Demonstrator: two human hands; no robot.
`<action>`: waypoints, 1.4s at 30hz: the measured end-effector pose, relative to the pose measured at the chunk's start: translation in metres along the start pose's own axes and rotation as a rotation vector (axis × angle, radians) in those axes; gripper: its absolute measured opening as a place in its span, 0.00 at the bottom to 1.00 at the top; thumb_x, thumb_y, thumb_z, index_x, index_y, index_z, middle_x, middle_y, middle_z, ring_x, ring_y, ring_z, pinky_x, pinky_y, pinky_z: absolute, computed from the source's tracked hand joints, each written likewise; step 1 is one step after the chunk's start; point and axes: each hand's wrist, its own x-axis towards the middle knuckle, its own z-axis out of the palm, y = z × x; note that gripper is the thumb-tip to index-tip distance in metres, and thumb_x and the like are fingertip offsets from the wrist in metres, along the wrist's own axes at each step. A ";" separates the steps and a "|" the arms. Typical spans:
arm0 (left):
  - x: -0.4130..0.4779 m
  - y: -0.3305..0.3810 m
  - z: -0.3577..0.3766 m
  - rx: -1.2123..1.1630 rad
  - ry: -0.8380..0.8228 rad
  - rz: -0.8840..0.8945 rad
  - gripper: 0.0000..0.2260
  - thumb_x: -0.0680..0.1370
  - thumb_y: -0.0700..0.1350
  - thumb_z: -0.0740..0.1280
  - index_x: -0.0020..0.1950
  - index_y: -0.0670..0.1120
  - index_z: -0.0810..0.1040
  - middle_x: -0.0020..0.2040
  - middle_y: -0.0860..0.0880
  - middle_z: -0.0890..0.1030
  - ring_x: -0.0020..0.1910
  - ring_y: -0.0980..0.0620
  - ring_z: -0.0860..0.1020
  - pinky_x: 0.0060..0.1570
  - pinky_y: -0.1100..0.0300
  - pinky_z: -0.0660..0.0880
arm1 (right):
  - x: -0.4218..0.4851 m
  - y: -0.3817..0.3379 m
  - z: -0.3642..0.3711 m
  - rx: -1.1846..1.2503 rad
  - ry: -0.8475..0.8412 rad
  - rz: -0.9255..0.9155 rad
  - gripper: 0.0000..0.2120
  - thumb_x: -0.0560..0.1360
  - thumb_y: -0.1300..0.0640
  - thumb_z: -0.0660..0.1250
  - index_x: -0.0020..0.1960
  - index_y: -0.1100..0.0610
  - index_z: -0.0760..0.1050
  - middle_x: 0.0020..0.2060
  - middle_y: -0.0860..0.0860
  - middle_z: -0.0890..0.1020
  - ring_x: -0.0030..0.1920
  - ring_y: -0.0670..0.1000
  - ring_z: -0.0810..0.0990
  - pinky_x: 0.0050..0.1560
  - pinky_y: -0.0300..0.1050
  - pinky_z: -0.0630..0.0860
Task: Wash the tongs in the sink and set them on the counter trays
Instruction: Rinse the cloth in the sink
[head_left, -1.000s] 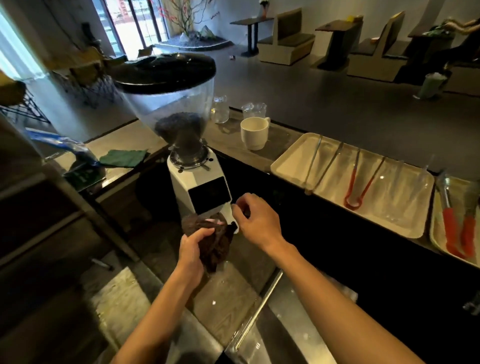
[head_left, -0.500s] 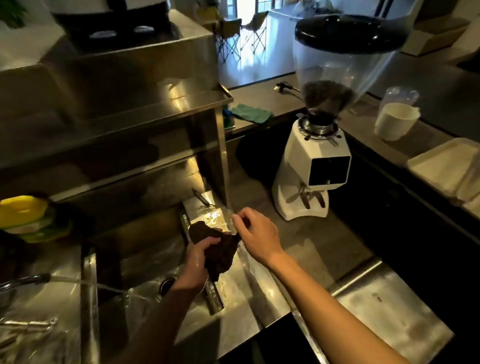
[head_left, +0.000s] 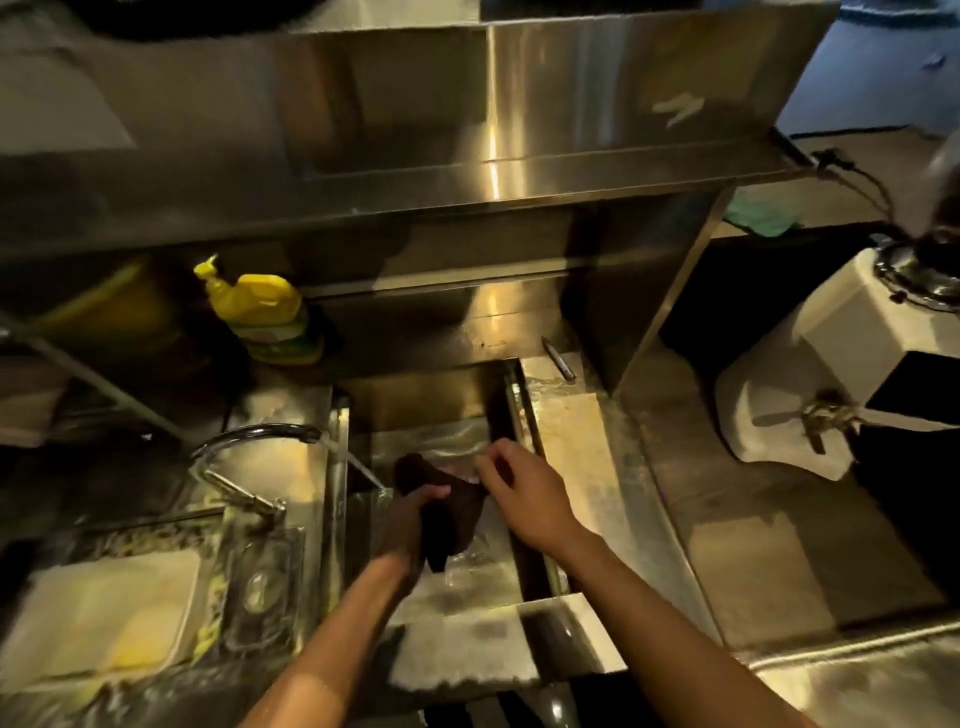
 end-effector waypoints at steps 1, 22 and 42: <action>0.004 0.000 -0.013 0.002 0.004 0.009 0.32 0.55 0.48 0.79 0.54 0.32 0.80 0.46 0.35 0.82 0.41 0.39 0.80 0.35 0.53 0.76 | 0.001 -0.005 0.010 0.001 -0.023 -0.011 0.10 0.81 0.42 0.60 0.48 0.47 0.73 0.41 0.45 0.79 0.40 0.42 0.77 0.41 0.45 0.74; 0.025 0.040 -0.173 0.134 0.177 0.073 0.08 0.78 0.44 0.68 0.48 0.40 0.82 0.39 0.46 0.83 0.39 0.52 0.81 0.36 0.64 0.76 | 0.037 -0.070 0.220 0.063 -0.427 0.002 0.19 0.72 0.52 0.68 0.61 0.45 0.69 0.51 0.49 0.80 0.49 0.51 0.79 0.48 0.47 0.75; 0.094 0.090 -0.278 1.004 0.501 0.533 0.31 0.70 0.41 0.57 0.75 0.42 0.68 0.69 0.40 0.73 0.56 0.36 0.79 0.54 0.42 0.77 | 0.178 -0.097 0.341 -0.275 -0.403 -0.039 0.25 0.79 0.53 0.64 0.74 0.49 0.65 0.65 0.57 0.63 0.61 0.62 0.73 0.69 0.58 0.71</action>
